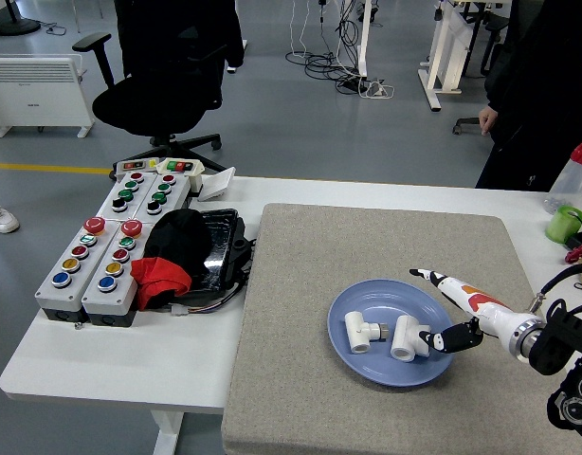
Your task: Pick pipe place plate twice
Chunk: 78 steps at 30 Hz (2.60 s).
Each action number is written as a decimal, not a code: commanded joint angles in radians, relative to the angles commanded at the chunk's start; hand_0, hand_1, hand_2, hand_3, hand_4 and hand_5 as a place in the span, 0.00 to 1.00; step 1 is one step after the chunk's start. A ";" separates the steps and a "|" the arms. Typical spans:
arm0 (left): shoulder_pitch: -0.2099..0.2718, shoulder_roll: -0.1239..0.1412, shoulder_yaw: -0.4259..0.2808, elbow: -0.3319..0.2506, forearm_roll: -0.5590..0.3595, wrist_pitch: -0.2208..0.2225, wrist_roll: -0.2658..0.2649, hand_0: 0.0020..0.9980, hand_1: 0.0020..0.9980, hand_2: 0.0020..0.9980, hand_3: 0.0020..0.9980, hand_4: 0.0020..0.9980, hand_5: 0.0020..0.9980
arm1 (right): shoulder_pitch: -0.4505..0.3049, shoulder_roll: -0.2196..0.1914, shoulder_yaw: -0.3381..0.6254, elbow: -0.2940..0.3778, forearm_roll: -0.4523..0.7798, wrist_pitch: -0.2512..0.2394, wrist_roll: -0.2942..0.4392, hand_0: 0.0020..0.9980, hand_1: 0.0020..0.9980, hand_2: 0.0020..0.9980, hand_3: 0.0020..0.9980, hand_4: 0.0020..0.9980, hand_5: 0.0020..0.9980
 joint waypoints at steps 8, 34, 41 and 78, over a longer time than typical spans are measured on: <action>-0.004 0.002 -0.007 0.003 0.009 0.001 -0.003 0.65 0.63 0.64 0.56 0.40 1.00 | -0.052 -0.013 0.120 0.015 0.091 -0.211 0.150 0.99 0.92 1.00 0.98 0.69 0.20; -0.014 0.003 -0.018 0.006 0.023 0.002 -0.007 0.66 0.63 0.64 0.56 0.39 1.00 | -0.327 0.019 0.617 -0.060 1.068 -0.449 0.502 0.83 0.78 0.86 0.82 0.45 0.36; -0.016 0.004 -0.019 0.008 0.024 0.003 -0.011 0.66 0.63 0.64 0.56 0.39 1.00 | -0.386 0.046 0.653 -0.055 1.058 -0.445 0.497 0.83 0.78 0.86 0.81 0.44 0.39; 0.005 -0.001 -0.027 0.007 0.044 -0.009 -0.009 0.66 0.63 0.64 0.56 0.40 1.00 | -0.425 0.067 0.686 -0.071 1.032 -0.453 0.456 0.82 0.77 0.85 0.81 0.44 0.43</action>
